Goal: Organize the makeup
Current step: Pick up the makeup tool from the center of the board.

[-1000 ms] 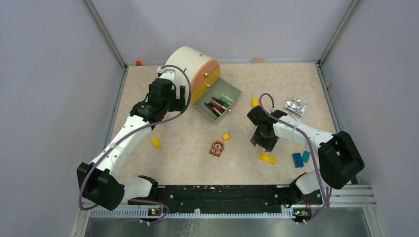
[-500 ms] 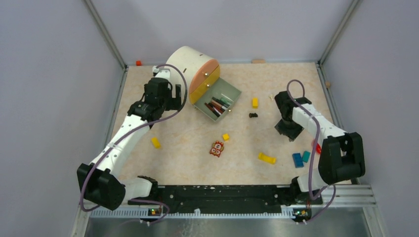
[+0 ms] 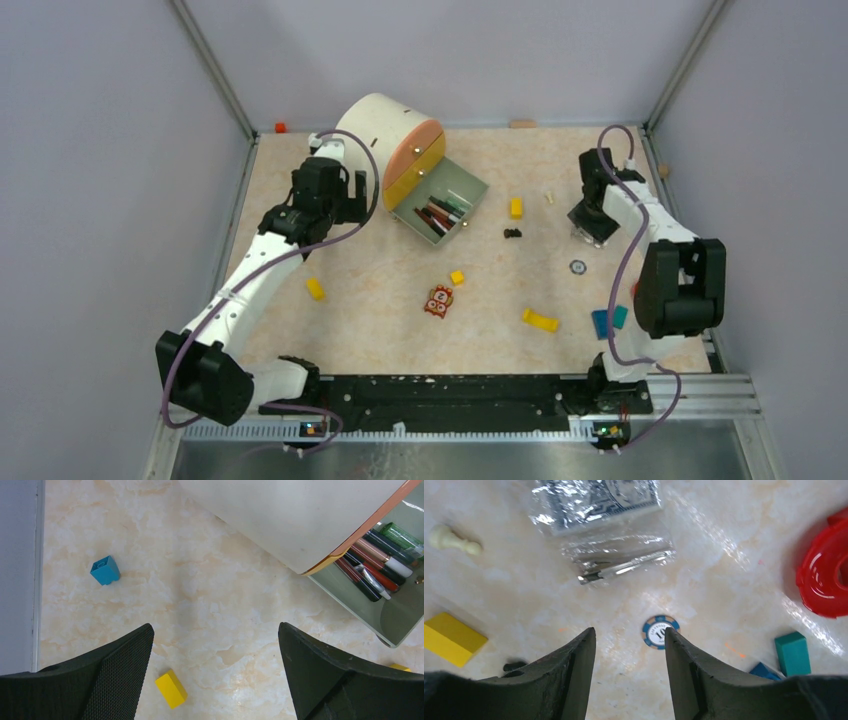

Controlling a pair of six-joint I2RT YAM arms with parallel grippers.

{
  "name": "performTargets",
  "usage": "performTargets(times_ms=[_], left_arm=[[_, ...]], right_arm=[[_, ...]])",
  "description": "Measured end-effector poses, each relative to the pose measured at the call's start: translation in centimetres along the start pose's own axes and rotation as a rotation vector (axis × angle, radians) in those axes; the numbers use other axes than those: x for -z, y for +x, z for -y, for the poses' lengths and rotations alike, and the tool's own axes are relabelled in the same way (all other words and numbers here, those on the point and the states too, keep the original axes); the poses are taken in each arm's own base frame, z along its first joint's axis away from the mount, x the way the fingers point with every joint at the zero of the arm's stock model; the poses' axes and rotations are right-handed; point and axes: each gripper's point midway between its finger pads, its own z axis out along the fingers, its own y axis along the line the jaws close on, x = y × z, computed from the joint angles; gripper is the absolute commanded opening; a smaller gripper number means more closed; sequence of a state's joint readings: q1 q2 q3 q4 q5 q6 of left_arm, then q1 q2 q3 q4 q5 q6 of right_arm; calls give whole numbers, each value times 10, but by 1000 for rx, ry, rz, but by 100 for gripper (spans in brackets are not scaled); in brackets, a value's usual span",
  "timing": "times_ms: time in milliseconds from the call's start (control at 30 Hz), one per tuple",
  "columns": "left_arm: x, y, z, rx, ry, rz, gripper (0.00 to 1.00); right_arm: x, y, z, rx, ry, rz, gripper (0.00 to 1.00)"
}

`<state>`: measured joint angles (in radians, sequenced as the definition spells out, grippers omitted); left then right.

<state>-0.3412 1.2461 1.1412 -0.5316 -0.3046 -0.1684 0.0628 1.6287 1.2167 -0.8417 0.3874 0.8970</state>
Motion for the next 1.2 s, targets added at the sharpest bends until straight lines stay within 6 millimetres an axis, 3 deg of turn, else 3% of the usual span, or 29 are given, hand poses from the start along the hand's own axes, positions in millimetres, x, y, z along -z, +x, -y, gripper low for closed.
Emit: performTargets(times_ms=[133, 267, 400, 567, 700, 800, 967, 1200], left_arm=[[0, 0, 0, 0, 0, -1, 99], [0, 1, 0, 0, 1, -2, 99], [-1, 2, 0, -1, 1, -4, 99], [-1, 2, 1, -1, 8, -6, 99], [-1, 3, 2, -1, 11, -7, 99], [-1, 3, 2, -1, 12, -7, 99], [-1, 3, 2, -1, 13, -7, 99], [-1, 3, 4, -1, 23, -9, 99]], right_arm=[[-9, -13, -20, 32, -48, 37, 53], [-12, -24, -29, 27, -93, 64, 60], [-27, -45, -16, -10, -58, 71, 62], [-62, -62, -3, -64, -89, 24, 65], [-78, -59, 6, -83, -118, -7, 66], [-86, -56, -1, -68, -144, -20, 65], [-91, -56, -11, -54, -187, -26, 54], [-90, -59, -22, -48, -245, -13, 20]])
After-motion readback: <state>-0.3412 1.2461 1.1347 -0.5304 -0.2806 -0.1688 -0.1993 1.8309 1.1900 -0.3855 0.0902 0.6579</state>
